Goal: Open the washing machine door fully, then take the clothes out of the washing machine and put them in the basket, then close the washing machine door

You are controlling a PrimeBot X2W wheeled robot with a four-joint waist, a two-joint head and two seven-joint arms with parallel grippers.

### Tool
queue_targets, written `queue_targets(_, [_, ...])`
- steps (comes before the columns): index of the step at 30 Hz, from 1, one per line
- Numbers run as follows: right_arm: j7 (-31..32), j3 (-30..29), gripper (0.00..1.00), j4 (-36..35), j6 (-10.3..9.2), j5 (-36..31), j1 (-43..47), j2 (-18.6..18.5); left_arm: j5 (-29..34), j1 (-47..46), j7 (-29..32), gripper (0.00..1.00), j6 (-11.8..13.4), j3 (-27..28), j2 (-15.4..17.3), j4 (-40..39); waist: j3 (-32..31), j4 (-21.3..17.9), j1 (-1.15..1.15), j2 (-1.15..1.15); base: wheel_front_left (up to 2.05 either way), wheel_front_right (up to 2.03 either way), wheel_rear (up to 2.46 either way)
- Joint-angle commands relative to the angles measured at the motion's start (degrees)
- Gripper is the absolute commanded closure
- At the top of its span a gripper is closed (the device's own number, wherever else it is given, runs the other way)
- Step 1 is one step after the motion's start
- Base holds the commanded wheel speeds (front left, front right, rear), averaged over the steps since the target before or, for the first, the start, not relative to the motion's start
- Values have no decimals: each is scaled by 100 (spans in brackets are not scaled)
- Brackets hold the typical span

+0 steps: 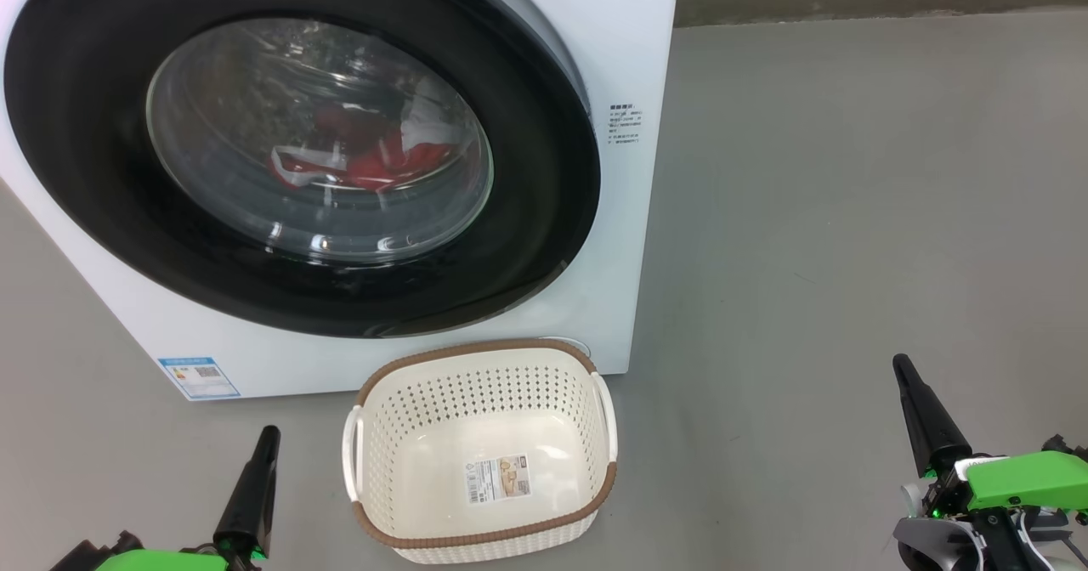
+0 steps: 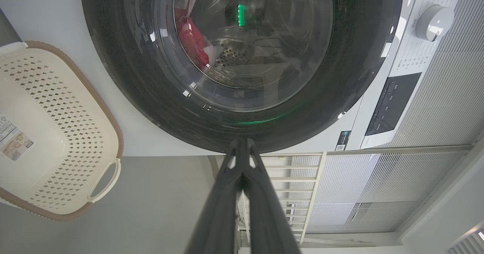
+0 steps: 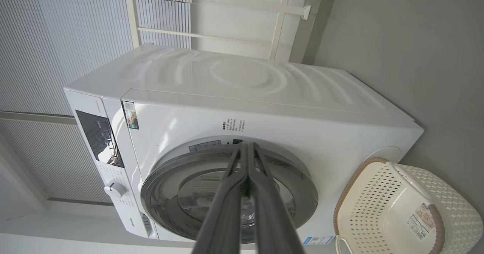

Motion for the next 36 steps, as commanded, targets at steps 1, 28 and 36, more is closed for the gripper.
queue_targets(1, [32, 83, 100, -169, 3, 1, -234, -49, 56, -236, 17, 100, 2, 202, 45, -120, 0, 0, 0, 0, 0, 0, 0])
queue_targets(28, [32, 83, 100, -169, 3, 1, -234, -49, 56, -236, 17, 100, 2, 202, 45, -120, 0, 0, 0, 0, 0, 0, 0])
queue_targets(36, [0, 0, 0, 0, 0, 0, 0, 0, 0, 0, 0, 0, 0, 0, 0, 0, 0, 0, 0, 0, 0, 0, 0])
